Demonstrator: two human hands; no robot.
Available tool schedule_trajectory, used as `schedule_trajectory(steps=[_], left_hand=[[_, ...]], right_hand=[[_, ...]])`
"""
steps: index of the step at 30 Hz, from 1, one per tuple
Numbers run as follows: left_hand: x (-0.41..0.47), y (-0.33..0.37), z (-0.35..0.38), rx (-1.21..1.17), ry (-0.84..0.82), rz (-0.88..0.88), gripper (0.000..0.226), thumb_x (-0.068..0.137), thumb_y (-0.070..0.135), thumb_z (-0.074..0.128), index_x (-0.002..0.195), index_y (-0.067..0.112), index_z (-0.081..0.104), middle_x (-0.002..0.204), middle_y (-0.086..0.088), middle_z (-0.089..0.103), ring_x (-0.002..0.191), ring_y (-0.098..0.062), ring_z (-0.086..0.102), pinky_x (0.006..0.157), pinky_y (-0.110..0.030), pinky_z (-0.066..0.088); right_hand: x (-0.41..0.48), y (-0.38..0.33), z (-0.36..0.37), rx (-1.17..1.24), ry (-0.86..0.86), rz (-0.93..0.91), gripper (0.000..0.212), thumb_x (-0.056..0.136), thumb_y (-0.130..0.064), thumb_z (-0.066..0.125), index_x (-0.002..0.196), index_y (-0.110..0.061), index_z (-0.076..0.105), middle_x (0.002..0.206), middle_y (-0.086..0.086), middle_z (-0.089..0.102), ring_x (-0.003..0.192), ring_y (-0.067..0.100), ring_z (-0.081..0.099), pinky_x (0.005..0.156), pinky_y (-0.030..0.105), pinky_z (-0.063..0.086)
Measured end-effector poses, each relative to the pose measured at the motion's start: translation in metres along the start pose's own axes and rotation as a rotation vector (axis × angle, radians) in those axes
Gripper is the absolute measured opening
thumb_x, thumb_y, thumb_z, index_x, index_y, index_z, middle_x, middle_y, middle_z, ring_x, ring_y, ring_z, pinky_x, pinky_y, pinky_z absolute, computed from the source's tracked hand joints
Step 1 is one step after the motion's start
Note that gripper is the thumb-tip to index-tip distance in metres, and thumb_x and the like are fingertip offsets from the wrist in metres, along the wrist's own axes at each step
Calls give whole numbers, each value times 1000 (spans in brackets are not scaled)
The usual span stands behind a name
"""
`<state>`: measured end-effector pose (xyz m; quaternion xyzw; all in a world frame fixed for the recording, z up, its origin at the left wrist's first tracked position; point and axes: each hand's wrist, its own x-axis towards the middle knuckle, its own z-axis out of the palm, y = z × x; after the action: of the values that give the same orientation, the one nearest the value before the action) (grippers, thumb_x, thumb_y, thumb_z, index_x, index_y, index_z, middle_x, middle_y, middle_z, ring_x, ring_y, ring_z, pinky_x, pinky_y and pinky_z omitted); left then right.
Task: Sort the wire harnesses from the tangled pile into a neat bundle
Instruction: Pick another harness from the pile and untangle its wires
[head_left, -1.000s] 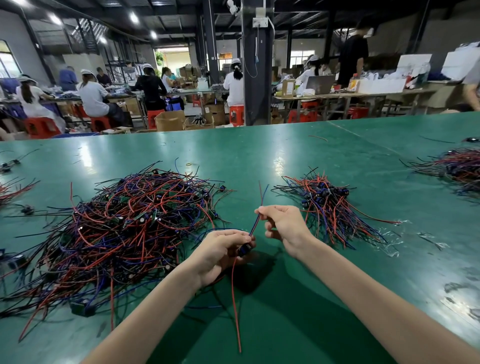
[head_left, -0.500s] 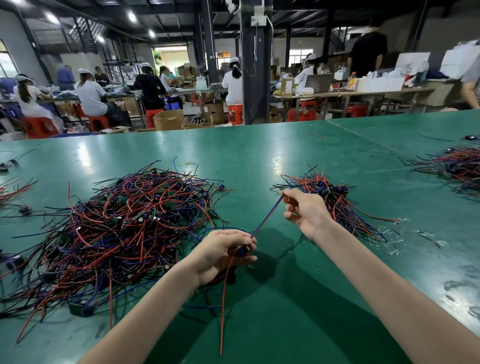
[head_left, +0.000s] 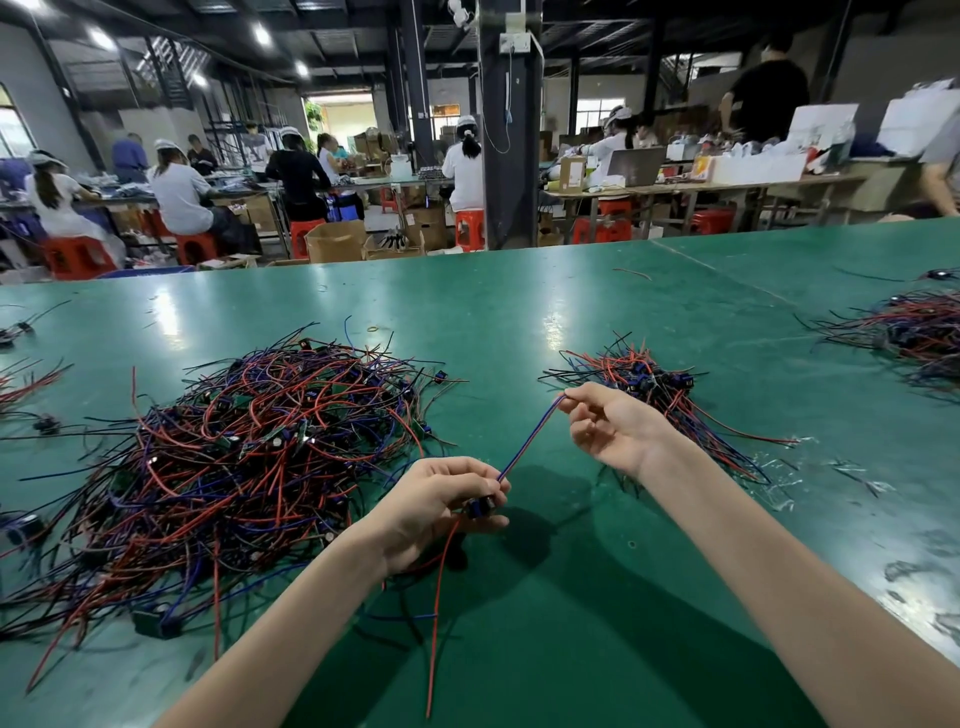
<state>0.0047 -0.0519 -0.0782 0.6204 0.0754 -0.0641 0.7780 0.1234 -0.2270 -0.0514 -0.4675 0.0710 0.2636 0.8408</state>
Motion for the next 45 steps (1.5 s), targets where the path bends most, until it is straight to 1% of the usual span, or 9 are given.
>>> schedule_trajectory(steps=[5,14,19,23,26,29,31,38,45], left_hand=[[0,-2,1,57,10,1,24,85,-11,55,69,0,69,63,-11,64,55,-13,61,56,-30,57],[-5,0,4,93,-97,103,27,87,-12,51,95,5,70,66,-6,59,60,-11,59,66,-30,58],[-4,1,3,85,-155,177,23,77,5,61,94,12,75,67,0,61,63,-9,58,74,-33,57],[-5,3,0,6,-186,209,25,77,6,61,97,13,75,69,0,60,65,-8,59,75,-32,55],[-5,6,-1,-59,-178,247,27,77,5,60,97,13,75,69,2,59,70,-7,62,75,-32,55],[-7,9,-3,-70,-157,244,27,75,5,60,95,13,76,68,2,59,70,-6,62,73,-32,56],[-9,12,-3,-23,-156,195,25,74,4,60,92,11,76,69,-1,60,68,-8,61,73,-34,57],[-8,7,6,86,-33,-17,23,85,-14,49,85,-5,70,62,-10,61,54,-11,58,62,-29,59],[-5,2,4,55,41,-13,22,86,-12,49,85,-5,70,66,-10,64,57,-16,61,62,-25,57]], right_hand=[[-11,-2,6,376,-163,322,8,72,6,56,65,9,60,53,6,52,32,7,46,29,13,34],[-3,-3,1,327,-35,239,16,87,4,47,73,4,53,50,10,49,27,7,41,28,13,31],[7,17,8,-251,137,-267,24,93,1,46,70,-3,50,65,10,50,33,4,39,34,18,34],[8,34,2,-1081,225,-1047,13,92,-5,52,80,-3,54,69,5,55,57,20,47,59,34,38],[4,39,2,-1367,160,-1475,11,91,-2,52,80,-1,54,71,10,54,55,28,47,53,35,37],[4,38,3,-1451,186,-1615,10,89,-2,55,80,1,57,68,13,56,51,33,51,45,35,39],[4,35,2,-1269,216,-1456,8,90,-3,57,82,-1,58,64,10,58,50,30,54,47,32,41],[8,14,3,-255,106,-398,15,86,-3,60,71,-6,61,53,1,67,32,3,44,32,14,29],[8,13,1,-271,54,-281,8,85,-8,66,77,-8,67,60,1,69,39,4,52,37,15,38]])
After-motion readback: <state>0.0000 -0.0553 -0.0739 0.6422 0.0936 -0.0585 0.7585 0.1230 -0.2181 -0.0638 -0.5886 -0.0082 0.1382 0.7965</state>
